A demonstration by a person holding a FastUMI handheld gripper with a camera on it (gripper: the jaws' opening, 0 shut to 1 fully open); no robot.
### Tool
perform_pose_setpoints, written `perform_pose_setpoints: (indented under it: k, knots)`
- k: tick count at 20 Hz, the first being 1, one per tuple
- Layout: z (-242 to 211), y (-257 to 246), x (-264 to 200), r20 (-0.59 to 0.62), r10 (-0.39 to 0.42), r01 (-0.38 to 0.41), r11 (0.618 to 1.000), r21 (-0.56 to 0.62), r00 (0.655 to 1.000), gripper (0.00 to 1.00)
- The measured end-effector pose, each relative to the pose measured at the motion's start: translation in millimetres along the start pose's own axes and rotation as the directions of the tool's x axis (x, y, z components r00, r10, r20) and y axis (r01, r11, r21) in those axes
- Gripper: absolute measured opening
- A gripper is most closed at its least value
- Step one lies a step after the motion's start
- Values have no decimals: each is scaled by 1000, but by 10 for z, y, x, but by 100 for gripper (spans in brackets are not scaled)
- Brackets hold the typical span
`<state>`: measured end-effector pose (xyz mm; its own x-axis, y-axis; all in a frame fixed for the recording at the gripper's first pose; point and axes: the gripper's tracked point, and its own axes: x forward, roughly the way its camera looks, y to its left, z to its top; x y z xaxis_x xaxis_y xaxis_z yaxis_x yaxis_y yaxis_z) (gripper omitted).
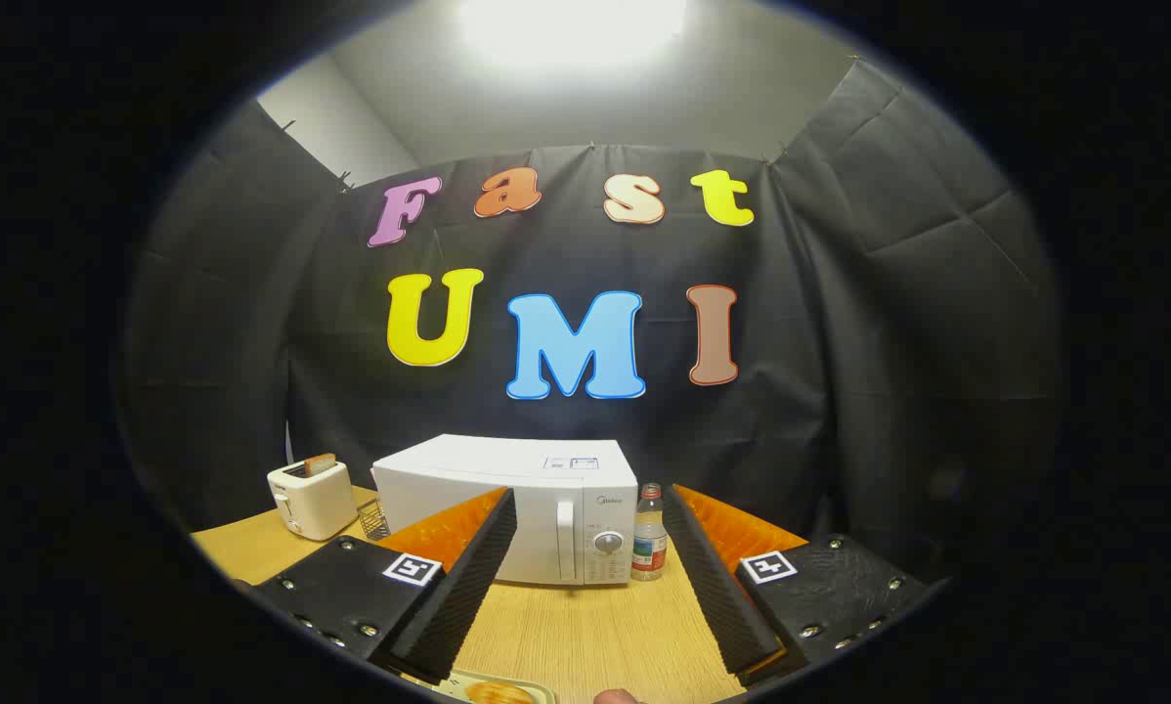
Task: Open the microwave, put the food inside, and close the microwave door.
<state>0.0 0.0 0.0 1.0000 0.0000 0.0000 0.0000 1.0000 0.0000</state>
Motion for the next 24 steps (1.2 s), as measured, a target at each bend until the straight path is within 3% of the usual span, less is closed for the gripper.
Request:
perform_pose_setpoints:
  k: [24]
  knots:
    - [-18,81,133,0,12,-12,1000,12,1000,96]
